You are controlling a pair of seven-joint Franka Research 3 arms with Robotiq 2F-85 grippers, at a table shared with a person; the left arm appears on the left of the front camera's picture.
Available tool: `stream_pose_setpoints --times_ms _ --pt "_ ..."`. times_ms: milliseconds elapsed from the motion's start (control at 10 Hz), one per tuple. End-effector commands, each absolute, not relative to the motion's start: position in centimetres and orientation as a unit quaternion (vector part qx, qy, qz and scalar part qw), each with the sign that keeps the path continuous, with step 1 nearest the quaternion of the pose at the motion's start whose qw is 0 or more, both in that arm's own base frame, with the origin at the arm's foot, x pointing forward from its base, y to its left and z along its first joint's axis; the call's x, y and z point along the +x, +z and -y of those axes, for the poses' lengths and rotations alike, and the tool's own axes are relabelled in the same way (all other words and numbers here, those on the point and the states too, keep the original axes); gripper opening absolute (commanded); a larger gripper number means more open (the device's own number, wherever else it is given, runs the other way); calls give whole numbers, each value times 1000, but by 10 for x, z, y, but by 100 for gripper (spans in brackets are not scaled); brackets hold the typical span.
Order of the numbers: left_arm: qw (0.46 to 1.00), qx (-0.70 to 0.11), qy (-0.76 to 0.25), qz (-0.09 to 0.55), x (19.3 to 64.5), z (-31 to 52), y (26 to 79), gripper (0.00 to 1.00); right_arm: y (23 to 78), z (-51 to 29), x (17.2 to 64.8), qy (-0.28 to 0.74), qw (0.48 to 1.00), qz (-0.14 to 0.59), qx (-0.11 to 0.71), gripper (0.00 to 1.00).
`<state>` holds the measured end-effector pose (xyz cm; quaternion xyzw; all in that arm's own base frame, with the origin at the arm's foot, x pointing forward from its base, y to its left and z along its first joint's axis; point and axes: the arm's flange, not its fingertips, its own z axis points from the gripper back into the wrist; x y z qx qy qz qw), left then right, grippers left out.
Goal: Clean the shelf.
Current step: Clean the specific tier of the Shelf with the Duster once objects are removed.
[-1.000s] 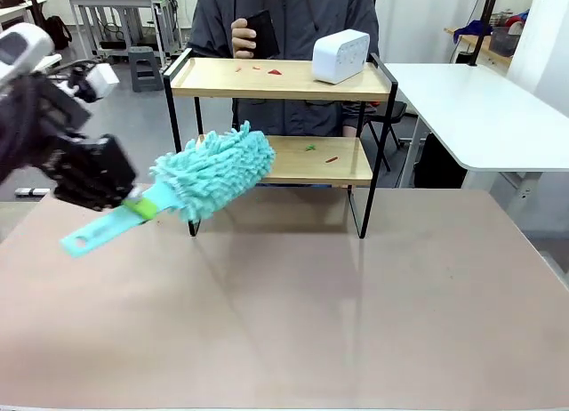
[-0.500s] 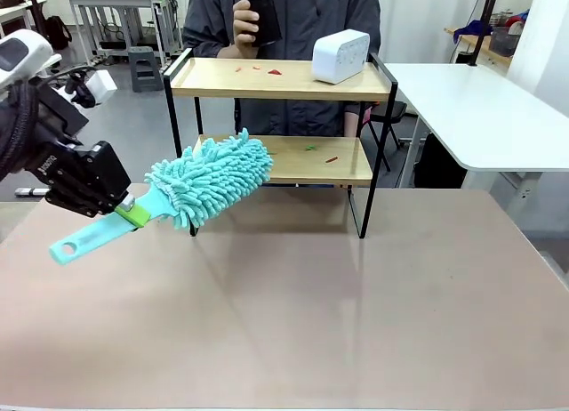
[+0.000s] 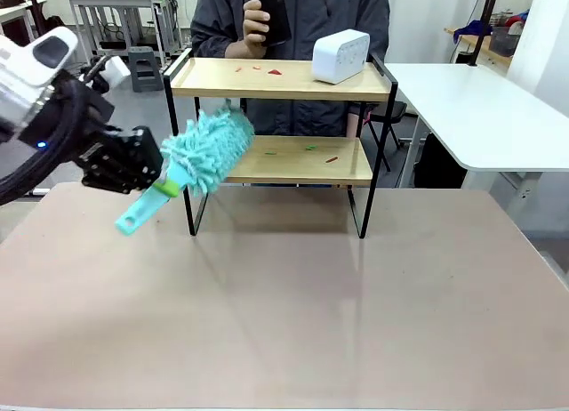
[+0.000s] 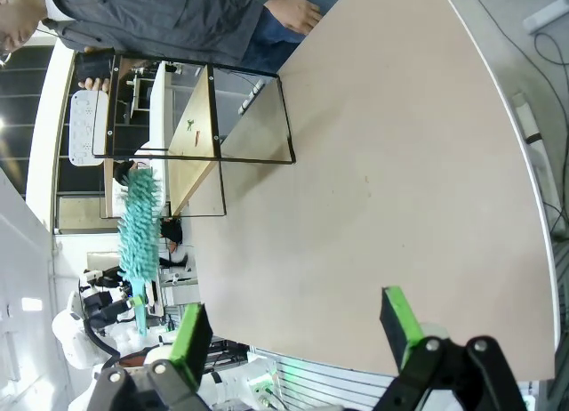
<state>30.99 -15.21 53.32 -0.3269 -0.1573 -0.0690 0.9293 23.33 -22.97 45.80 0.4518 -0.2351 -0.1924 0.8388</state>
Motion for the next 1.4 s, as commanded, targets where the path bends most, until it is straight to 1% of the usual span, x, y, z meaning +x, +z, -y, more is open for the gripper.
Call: stream_pose_setpoints --times_ms 0,200,500,600,900,1100,1200,1300 --pt "929 -314 -37 192 331 178 536 12 459 230 235 -182 834 248 458 100" --pt "941 -295 -27 166 367 190 531 12 459 230 235 -182 834 248 458 100" --pt "950 -261 -8 172 411 206 531 12 459 230 235 -182 834 248 458 100" --pt "952 -257 -7 163 420 212 528 12 459 230 235 -182 834 248 458 100" --pt "959 -254 -32 118 438 236 511 12 459 230 235 -182 834 248 458 100" --pt "959 -254 -57 109 442 254 505 12 459 230 235 -182 834 248 458 100" --pt "954 -273 -84 95 442 264 502 12 459 230 235 -182 834 248 458 100" --pt "950 -279 -96 99 444 273 499 12 459 230 235 -182 834 248 458 100"
